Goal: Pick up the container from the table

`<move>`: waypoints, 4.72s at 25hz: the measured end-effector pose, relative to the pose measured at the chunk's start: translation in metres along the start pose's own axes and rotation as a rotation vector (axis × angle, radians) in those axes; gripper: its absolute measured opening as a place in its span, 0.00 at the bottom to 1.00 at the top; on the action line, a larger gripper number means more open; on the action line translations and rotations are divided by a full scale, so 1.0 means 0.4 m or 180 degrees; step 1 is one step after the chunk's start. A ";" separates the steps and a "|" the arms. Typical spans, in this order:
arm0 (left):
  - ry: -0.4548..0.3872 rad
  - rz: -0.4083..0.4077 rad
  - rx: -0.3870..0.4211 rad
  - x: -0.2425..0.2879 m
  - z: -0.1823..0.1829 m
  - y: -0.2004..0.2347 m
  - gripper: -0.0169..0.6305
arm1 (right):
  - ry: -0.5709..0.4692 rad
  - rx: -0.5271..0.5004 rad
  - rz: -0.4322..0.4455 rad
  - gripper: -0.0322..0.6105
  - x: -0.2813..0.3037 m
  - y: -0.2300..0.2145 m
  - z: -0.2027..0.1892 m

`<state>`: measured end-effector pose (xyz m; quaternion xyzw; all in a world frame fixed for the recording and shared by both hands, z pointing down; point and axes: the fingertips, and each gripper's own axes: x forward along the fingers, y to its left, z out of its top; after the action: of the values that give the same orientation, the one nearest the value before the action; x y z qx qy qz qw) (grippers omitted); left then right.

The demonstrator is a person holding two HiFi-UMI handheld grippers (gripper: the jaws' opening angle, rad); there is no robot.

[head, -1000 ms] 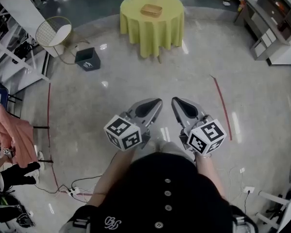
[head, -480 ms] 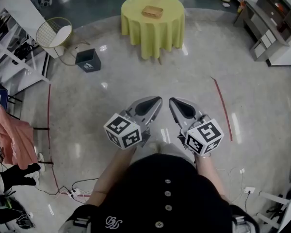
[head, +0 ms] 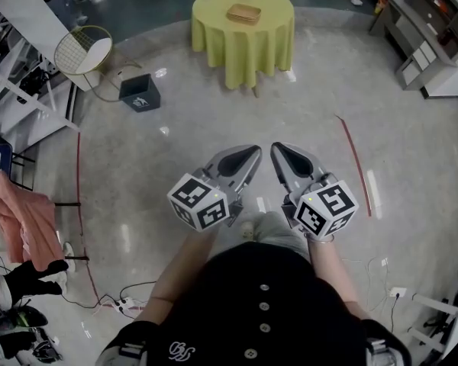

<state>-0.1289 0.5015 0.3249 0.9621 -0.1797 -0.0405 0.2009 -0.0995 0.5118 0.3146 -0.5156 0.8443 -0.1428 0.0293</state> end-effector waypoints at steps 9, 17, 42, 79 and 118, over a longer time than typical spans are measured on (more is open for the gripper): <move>-0.0051 0.0051 -0.0048 0.063 0.020 0.084 0.05 | 0.0110 0.0094 -0.0040 0.05 0.068 -0.091 -0.025; -0.0121 0.0155 -0.0085 0.214 0.082 0.240 0.05 | 0.0109 0.0090 0.0078 0.05 0.222 -0.254 0.037; -0.0267 0.0323 -0.0196 0.562 0.224 0.546 0.05 | 0.0178 0.0162 0.0180 0.05 0.509 -0.604 0.157; 0.0438 -0.0139 -0.0174 0.888 0.460 1.312 0.05 | 0.0239 0.0610 -0.0695 0.05 1.210 -1.009 0.222; 0.0718 0.0740 -0.0590 1.005 0.371 1.651 0.05 | 0.0561 0.1151 -0.0901 0.06 1.325 -1.317 0.145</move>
<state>0.0060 -0.2637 0.4517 0.9107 -0.2616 0.0748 0.3109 0.1190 -0.1914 0.4539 -0.6007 0.7237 -0.3387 0.0270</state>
